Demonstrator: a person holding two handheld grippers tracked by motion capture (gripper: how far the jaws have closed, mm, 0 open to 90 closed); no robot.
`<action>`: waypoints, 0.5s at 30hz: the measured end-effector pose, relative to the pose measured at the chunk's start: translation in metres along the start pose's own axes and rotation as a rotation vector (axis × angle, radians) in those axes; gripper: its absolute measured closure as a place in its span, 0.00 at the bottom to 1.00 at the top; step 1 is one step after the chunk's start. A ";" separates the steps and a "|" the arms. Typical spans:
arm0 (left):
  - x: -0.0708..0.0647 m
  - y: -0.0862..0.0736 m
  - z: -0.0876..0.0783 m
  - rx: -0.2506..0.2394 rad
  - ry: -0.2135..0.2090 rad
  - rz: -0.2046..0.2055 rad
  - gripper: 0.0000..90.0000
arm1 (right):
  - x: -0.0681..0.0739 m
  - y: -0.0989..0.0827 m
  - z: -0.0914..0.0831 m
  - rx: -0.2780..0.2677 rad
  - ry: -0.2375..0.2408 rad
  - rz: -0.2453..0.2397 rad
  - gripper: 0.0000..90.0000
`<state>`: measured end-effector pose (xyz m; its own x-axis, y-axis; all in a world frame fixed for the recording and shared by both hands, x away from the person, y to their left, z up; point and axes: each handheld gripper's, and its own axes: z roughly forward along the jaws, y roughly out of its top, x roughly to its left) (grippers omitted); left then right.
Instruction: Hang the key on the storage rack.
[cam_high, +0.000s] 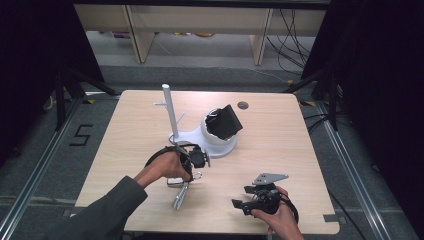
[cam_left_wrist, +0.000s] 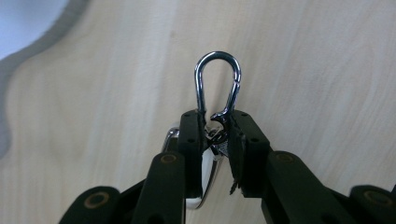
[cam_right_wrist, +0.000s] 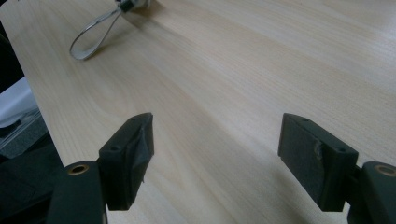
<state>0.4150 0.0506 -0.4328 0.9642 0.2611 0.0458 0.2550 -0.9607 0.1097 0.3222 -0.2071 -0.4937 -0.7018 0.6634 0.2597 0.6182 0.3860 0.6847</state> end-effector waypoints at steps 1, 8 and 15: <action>0.002 -0.002 -0.005 -0.001 0.010 -0.005 0.83 | 0.000 0.000 0.000 0.001 0.000 0.001 0.31; 0.018 -0.022 -0.038 -0.023 0.053 -0.058 0.83 | 0.000 -0.001 0.001 0.006 0.000 0.002 0.31; 0.033 -0.039 -0.067 -0.054 0.082 -0.120 0.83 | 0.000 -0.001 0.001 0.013 -0.003 0.008 0.31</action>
<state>0.4325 0.1028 -0.3694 0.9173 0.3826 0.1099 0.3616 -0.9163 0.1721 0.3224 -0.2069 -0.4954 -0.6959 0.6683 0.2630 0.6281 0.3888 0.6740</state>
